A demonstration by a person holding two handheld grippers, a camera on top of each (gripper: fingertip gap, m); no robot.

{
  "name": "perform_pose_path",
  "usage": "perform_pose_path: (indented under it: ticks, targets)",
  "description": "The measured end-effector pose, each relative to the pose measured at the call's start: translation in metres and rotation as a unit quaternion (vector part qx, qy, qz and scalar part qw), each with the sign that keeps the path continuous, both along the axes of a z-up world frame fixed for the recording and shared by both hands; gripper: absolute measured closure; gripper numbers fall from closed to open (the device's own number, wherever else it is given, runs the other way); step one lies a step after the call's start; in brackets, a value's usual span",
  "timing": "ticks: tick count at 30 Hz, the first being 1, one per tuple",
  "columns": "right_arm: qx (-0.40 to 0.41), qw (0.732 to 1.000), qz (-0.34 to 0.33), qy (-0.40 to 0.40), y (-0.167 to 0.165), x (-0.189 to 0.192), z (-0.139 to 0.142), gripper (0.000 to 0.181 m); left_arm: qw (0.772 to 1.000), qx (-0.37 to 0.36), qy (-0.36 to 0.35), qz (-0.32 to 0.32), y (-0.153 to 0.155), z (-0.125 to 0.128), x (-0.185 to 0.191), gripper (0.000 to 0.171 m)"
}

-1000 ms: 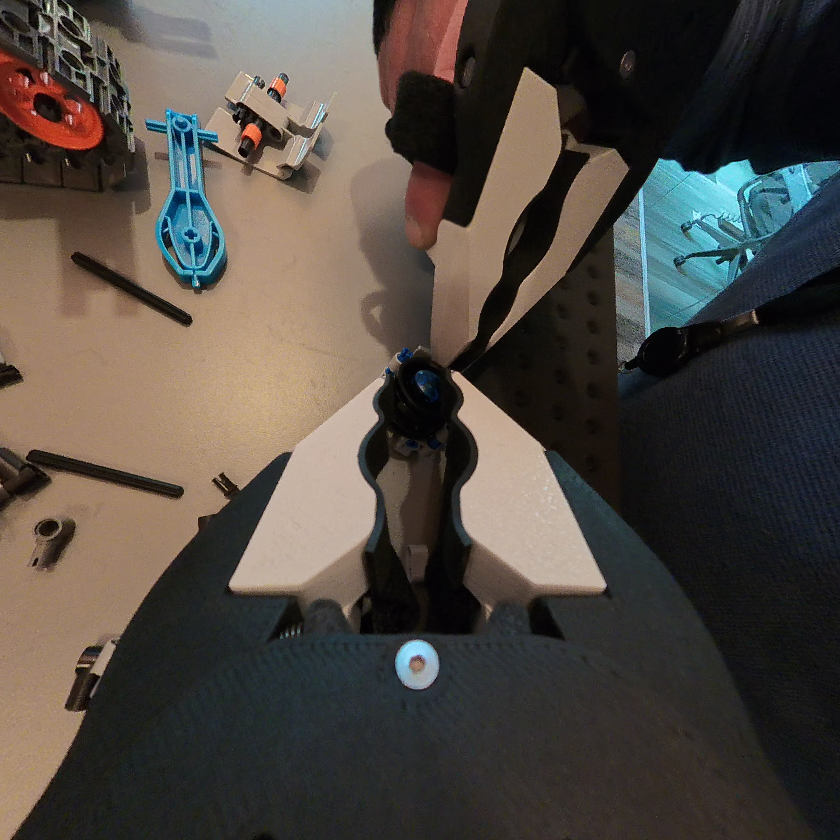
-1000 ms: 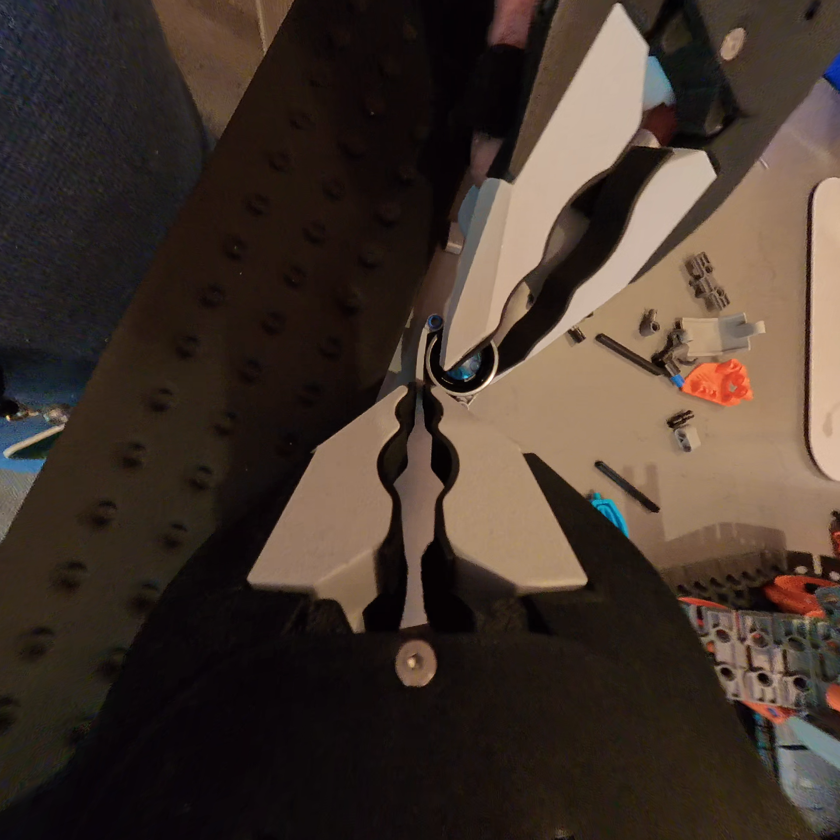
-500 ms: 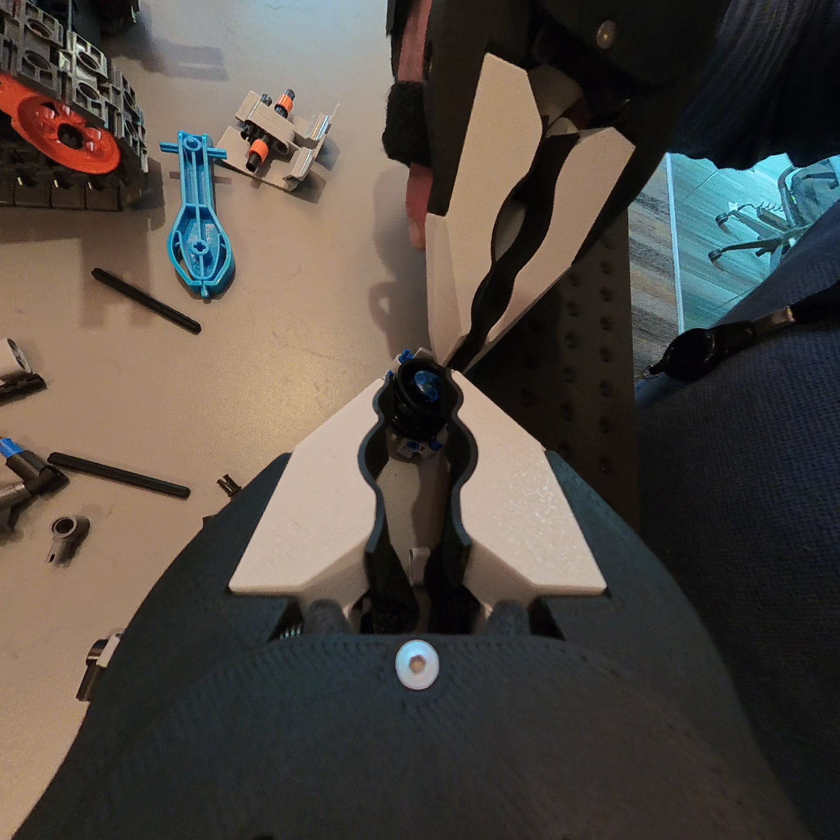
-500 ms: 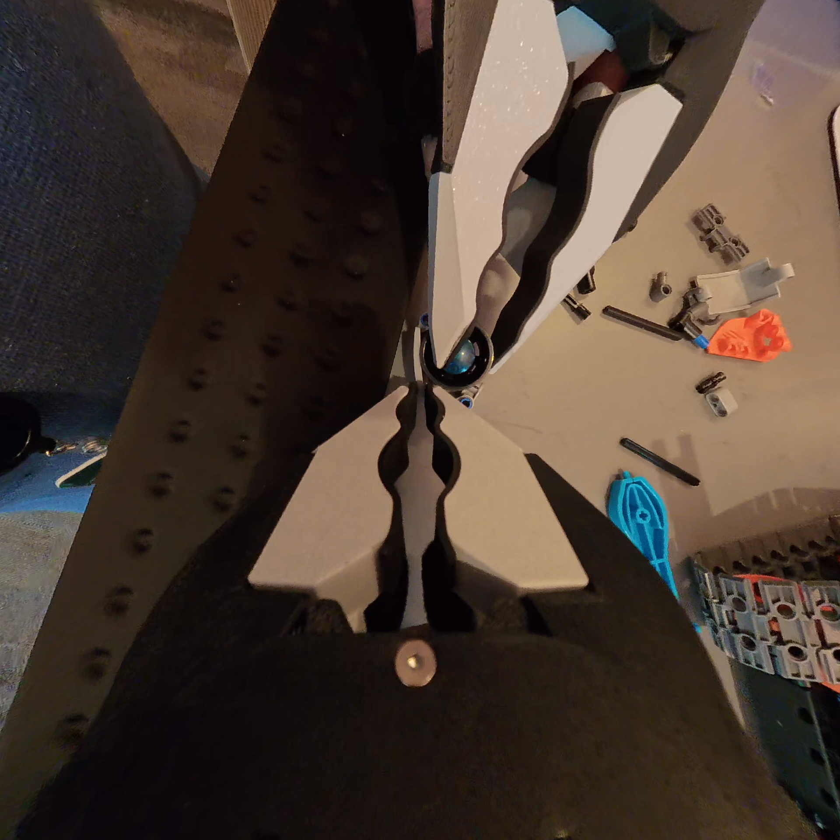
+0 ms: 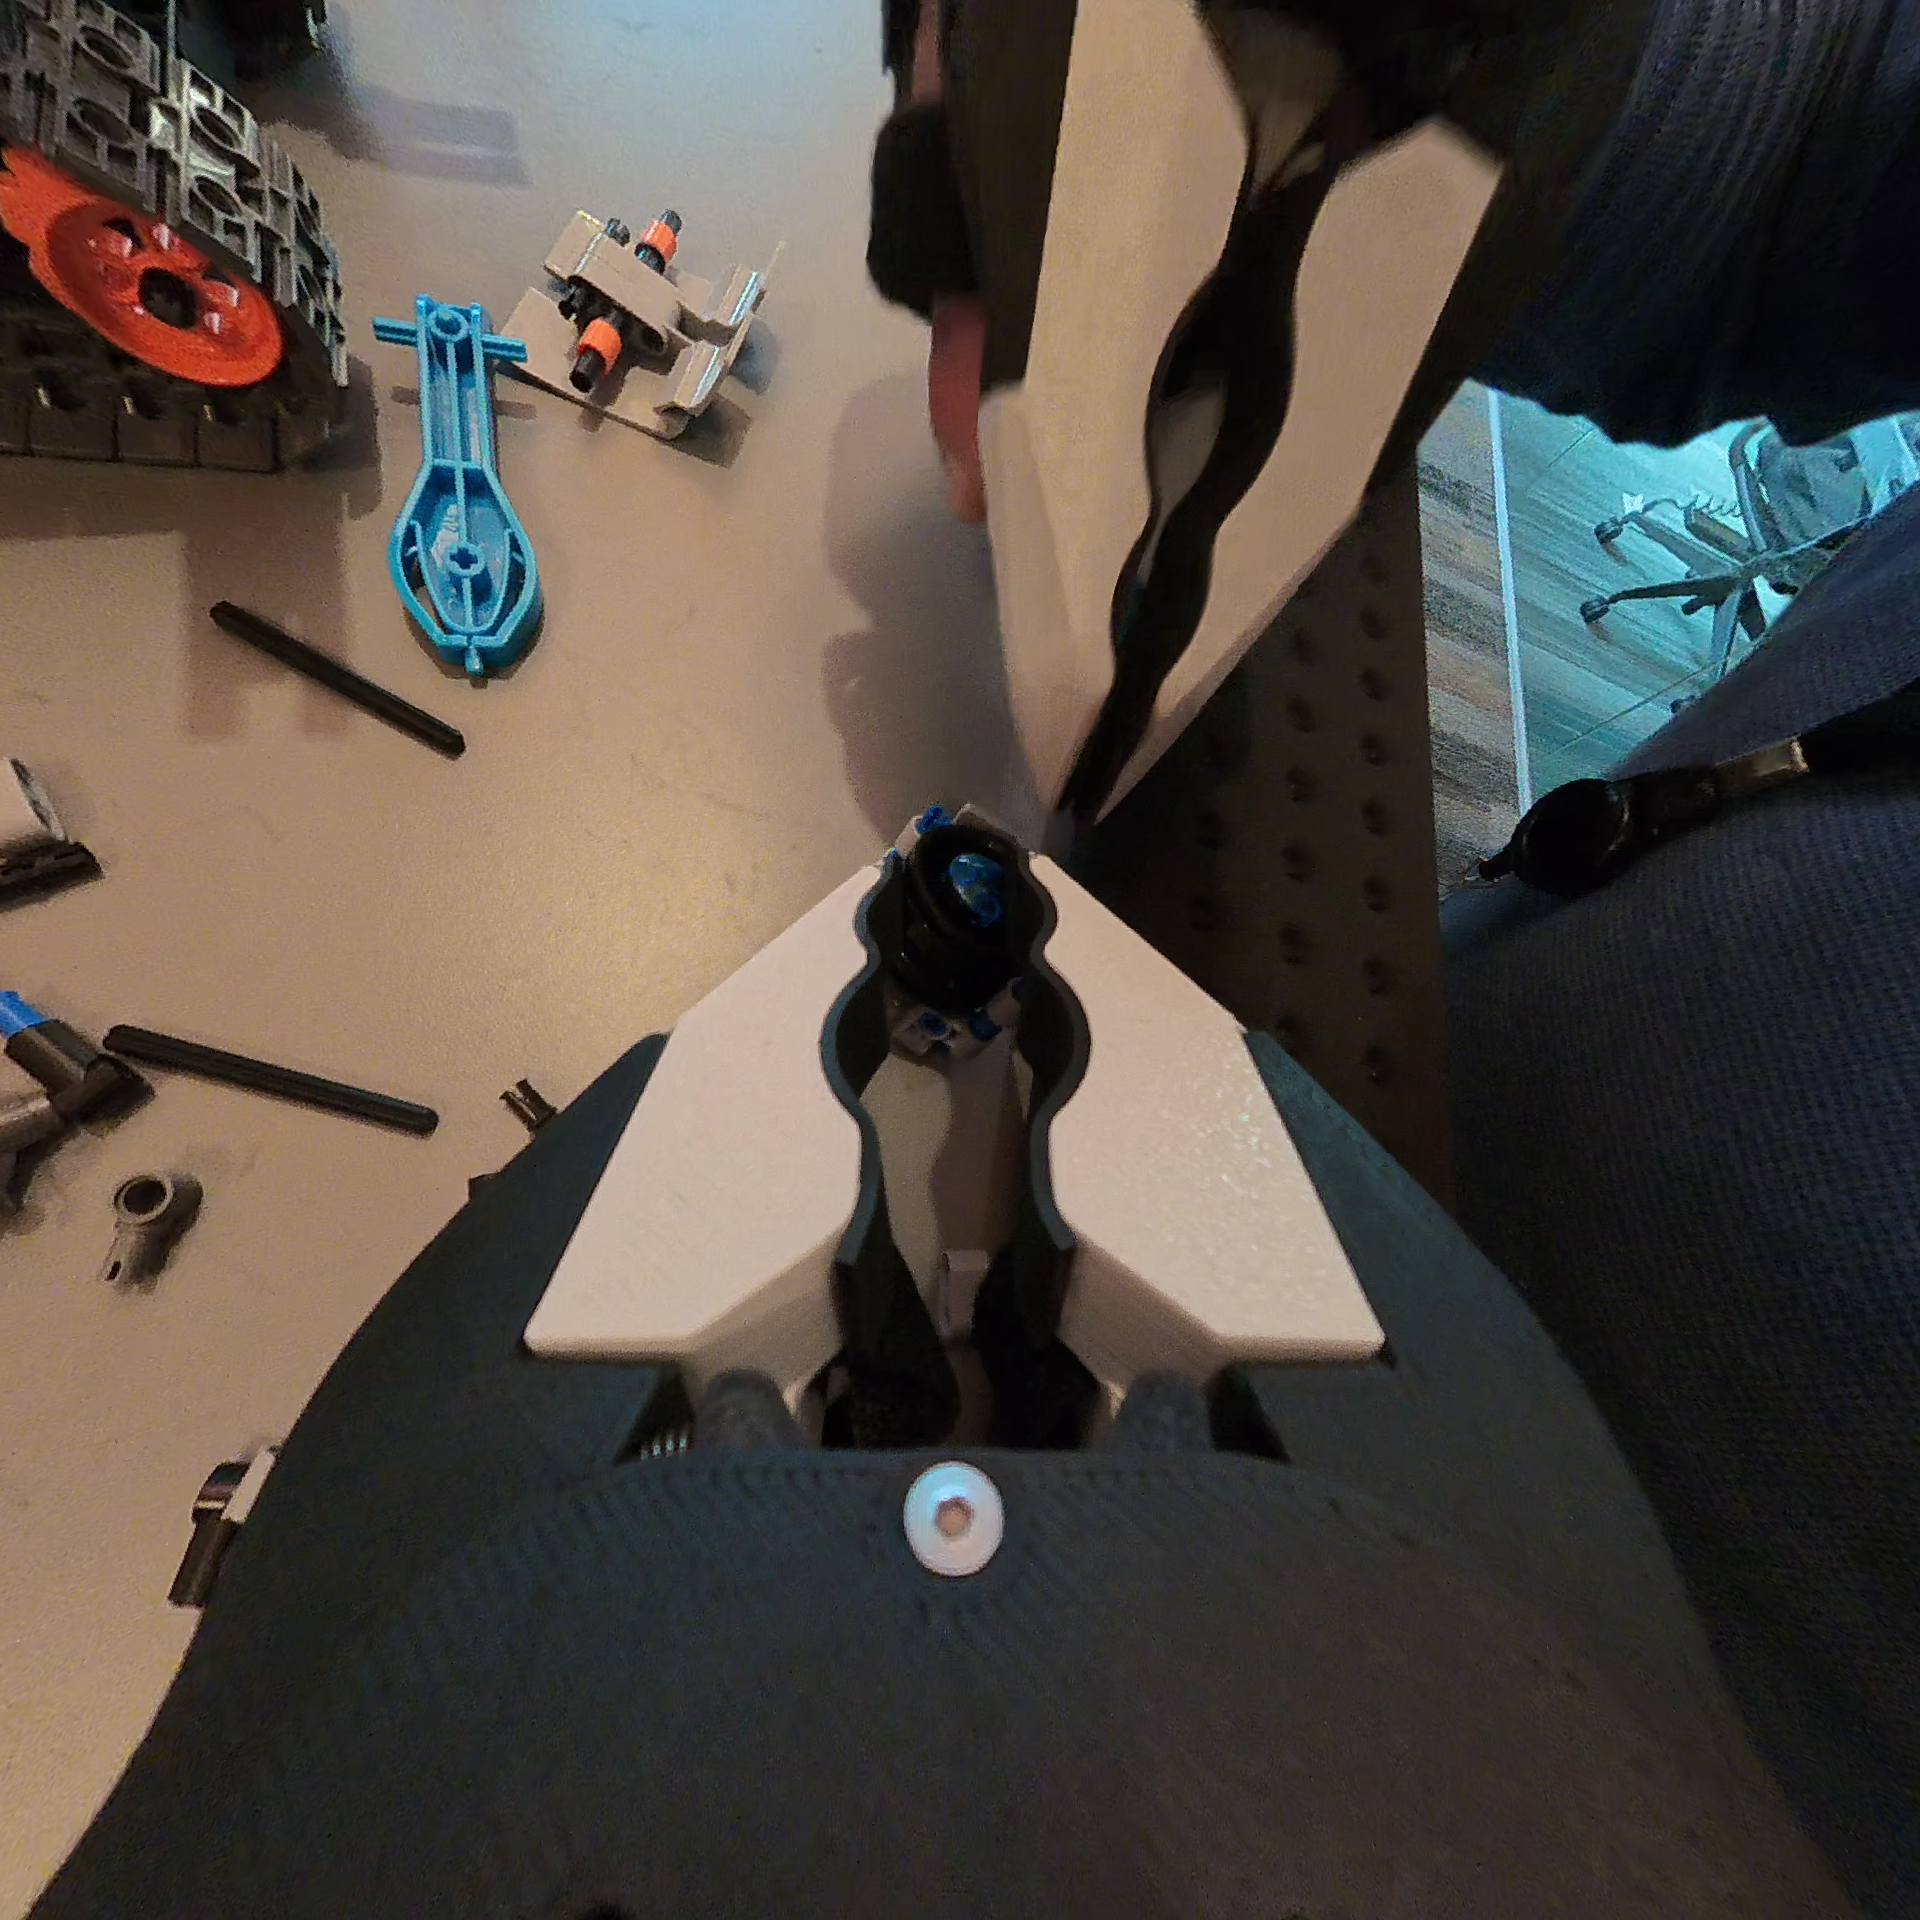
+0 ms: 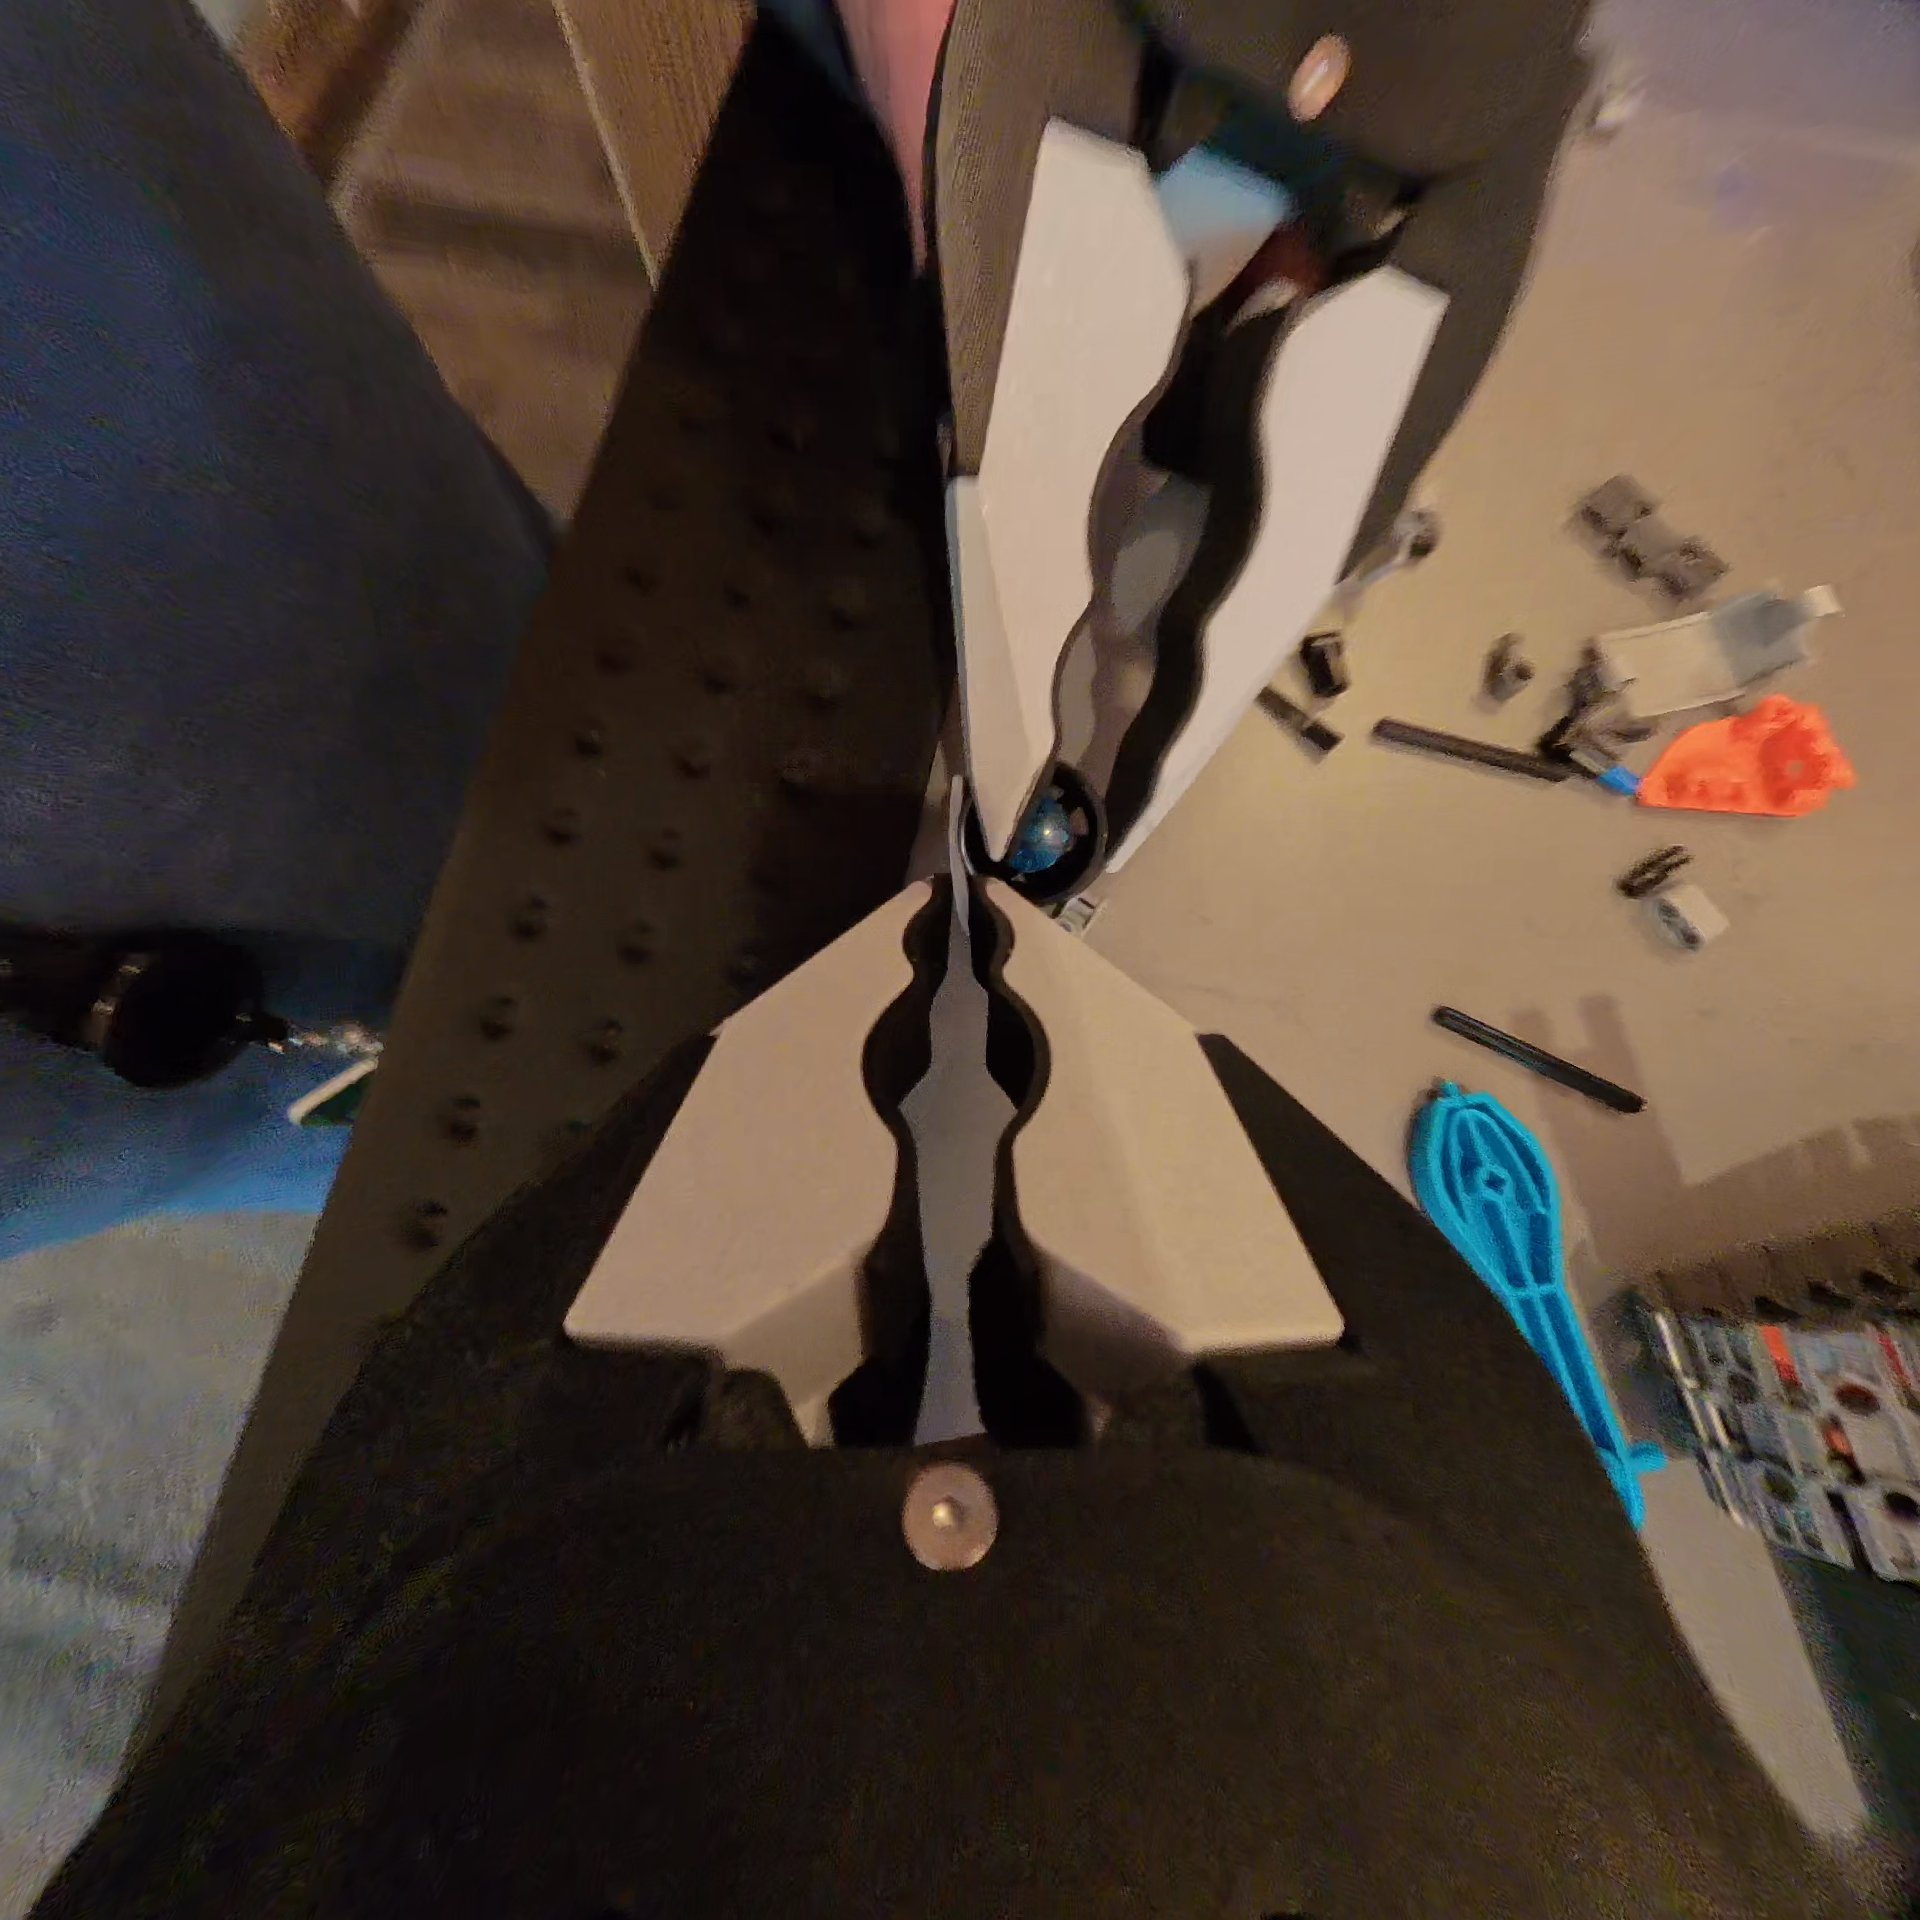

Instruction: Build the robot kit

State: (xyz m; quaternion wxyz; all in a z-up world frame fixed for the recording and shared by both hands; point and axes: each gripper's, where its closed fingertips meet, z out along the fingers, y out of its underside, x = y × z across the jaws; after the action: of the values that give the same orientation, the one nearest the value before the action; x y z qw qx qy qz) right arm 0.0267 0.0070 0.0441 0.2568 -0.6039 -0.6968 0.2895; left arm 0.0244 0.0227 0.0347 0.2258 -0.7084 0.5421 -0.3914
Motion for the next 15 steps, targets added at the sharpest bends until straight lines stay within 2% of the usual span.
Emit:
perform_pose_path:
  ticks: [2,4,7,15]
  targets:
    - [0.003,0.999,-0.025,0.028,0.009,0.001,0.011,0.181,1.000,-0.002,-0.001,0.000,0.000,0.000,0.000,0.153]
    - [0.003,0.999,-0.030,0.034,0.009,-0.005,0.007,0.181,1.000,-0.012,-0.004,-0.004,0.000,0.000,0.000,0.153]
    - [0.034,0.999,-0.033,0.006,0.012,-0.007,-0.009,0.181,1.000,-0.021,-0.008,-0.005,0.000,0.000,0.000,0.154]
    - [0.036,0.998,-0.032,-0.036,0.013,-0.007,-0.013,0.181,0.999,-0.039,-0.015,-0.006,0.001,-0.001,0.000,0.154]
